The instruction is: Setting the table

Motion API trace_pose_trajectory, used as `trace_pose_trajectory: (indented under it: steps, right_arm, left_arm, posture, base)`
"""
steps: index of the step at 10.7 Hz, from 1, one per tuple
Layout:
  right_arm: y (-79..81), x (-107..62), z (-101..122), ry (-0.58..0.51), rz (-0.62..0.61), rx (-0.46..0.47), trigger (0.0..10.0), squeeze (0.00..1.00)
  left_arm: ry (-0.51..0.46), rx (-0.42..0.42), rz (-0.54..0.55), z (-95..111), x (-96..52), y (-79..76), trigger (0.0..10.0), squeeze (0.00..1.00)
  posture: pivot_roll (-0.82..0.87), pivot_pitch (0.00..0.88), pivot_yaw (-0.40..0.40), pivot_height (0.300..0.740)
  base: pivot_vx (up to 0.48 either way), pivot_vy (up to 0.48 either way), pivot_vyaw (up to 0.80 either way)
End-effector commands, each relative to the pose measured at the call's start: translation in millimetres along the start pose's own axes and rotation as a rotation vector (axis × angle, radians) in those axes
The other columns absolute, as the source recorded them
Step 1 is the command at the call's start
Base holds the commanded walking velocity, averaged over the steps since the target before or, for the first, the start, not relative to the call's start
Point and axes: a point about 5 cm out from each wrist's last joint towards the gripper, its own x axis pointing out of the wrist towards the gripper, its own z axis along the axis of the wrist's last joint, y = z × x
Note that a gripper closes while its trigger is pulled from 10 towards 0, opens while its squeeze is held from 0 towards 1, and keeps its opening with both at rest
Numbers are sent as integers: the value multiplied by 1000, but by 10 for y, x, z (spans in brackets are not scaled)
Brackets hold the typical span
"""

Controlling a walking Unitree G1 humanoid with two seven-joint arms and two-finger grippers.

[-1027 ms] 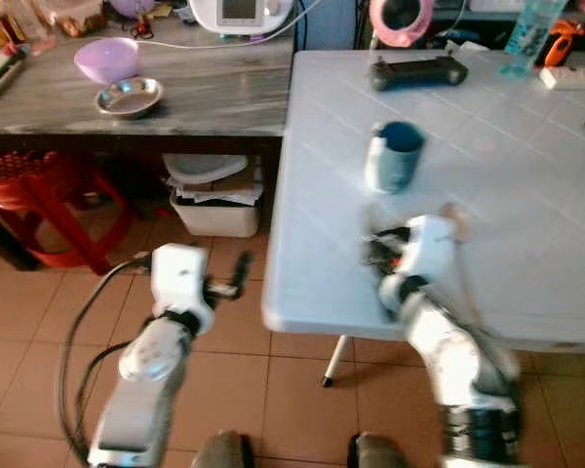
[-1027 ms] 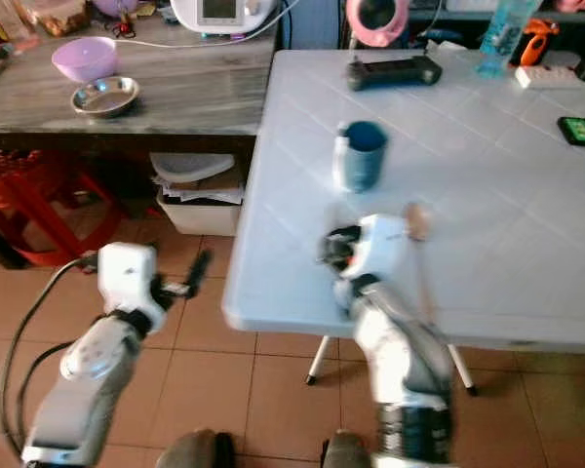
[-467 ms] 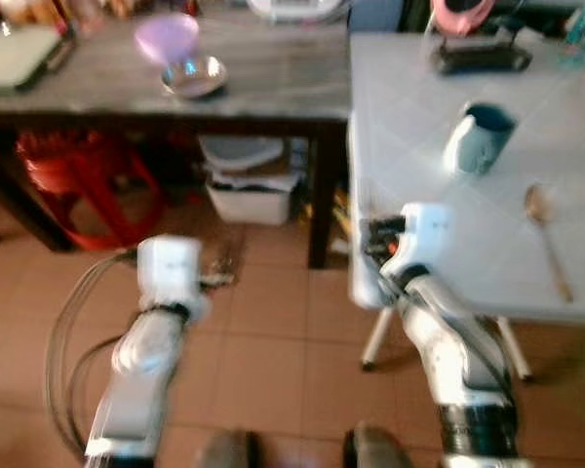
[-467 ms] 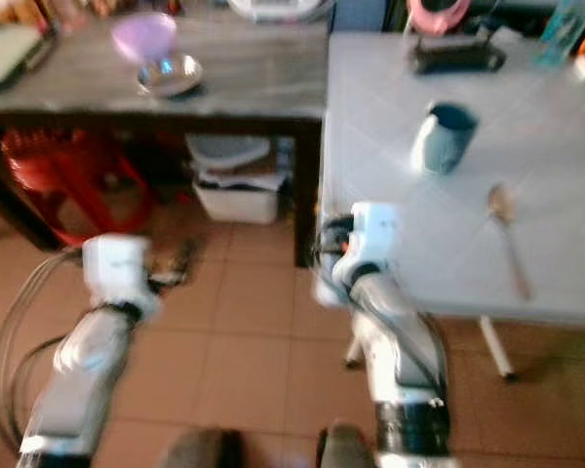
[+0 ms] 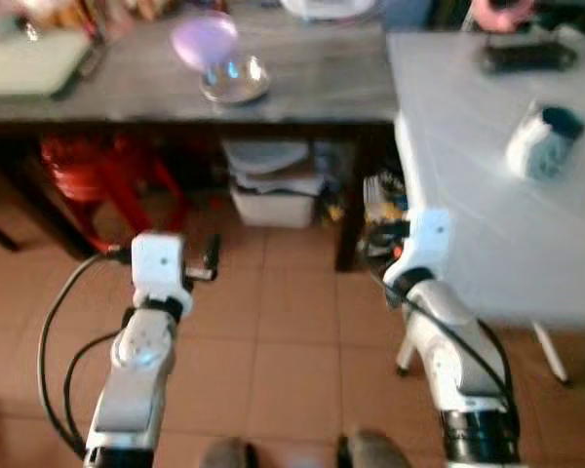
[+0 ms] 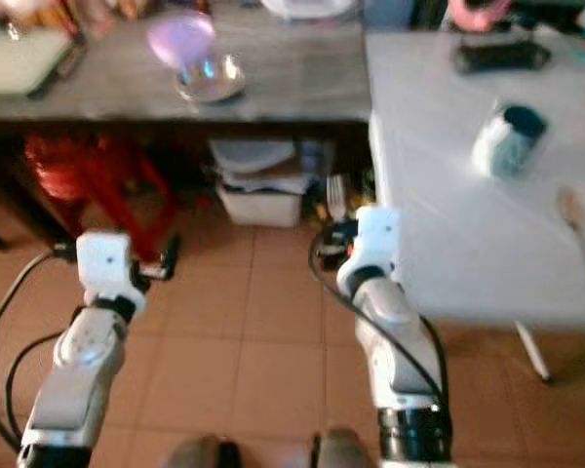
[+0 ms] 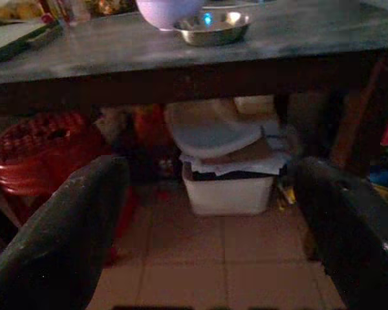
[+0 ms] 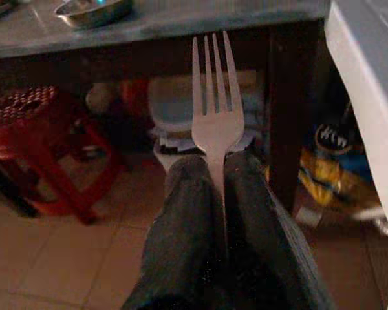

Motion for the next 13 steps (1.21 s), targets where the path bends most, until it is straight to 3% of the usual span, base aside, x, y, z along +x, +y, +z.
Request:
trace_pose_trajectory:
  steps: [1,5,6,7,13]
  right_arm:
    - [-87,-27,40,-25,-24,-14,0,0]
    - [-153,-21,147,-119,-70,-84,0,0]
    - [-158,-5,156,-122,-67,-90,2431,0]
    - [-170,14,158,-124,-69,-106,10000,0]
    - [-261,24,119,-117,-149,-93,10000,0]
  left_arm:
    - [1,-6,-16,-5,-6,-66,10000,0]
    - [-1,-24,-10,-5,30,-94,10000,0]
    - [1,-39,-11,-8,36,-96,10000,0]
    - [-1,-39,-12,-6,40,-94,10000,0]
    - [-5,-47,-18,9,53,-116,10000,0]
  posture:
    - [-51,113,61,740]
    - [-54,102,61,740]
    - [-54,103,63,740]
    - [-53,102,64,740]
    - [-54,108,66,740]
  base:
    - [446,0,0]
    - [447,0,0]
    - [450,0,0]
    - [401,262,0]
    - [391,199,0]
